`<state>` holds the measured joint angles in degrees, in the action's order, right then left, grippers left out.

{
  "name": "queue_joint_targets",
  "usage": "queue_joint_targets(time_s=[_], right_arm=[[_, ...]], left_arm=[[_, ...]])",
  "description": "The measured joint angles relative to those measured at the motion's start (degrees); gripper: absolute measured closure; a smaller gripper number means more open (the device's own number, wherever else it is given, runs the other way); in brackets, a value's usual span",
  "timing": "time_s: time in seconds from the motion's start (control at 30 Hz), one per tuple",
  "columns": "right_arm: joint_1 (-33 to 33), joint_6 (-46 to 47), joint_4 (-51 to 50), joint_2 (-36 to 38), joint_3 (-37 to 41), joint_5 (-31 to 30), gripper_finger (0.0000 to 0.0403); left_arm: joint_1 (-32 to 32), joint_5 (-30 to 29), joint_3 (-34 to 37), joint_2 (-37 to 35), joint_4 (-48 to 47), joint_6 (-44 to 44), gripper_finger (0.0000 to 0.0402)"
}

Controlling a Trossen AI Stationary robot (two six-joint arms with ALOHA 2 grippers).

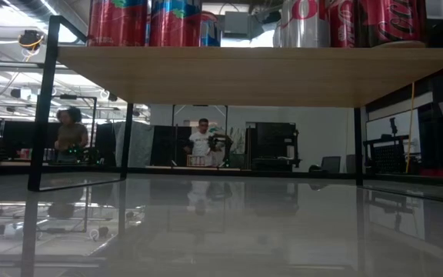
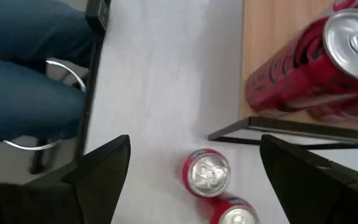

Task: Place canned beverage on shelf
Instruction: Put the red soda can on the shelf

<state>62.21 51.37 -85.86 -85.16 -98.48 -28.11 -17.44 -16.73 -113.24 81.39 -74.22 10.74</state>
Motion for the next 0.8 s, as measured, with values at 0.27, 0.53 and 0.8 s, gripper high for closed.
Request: queue_joint_targets(time_s=[0.27,0.53,0.8], right_arm=[[-1.63,8.16,-4.03,5.20,0.24,-1.82,0.0056],[-1.46,12.78,-4.12,12.28,8.88,-1.31,0.0056],[-1.48,17.20,-4.16,20.24,21.20,5.21,0.0056]], left_arm=[[-12.92,-12.02,24.35,-15.86,13.50,5.23,0.0066],[-17.30,-13.13,48.74,-30.01,34.01,5.33,0.0066],[-17.32,-14.41,61.25,-36.61,44.11,5.22,0.0066]])
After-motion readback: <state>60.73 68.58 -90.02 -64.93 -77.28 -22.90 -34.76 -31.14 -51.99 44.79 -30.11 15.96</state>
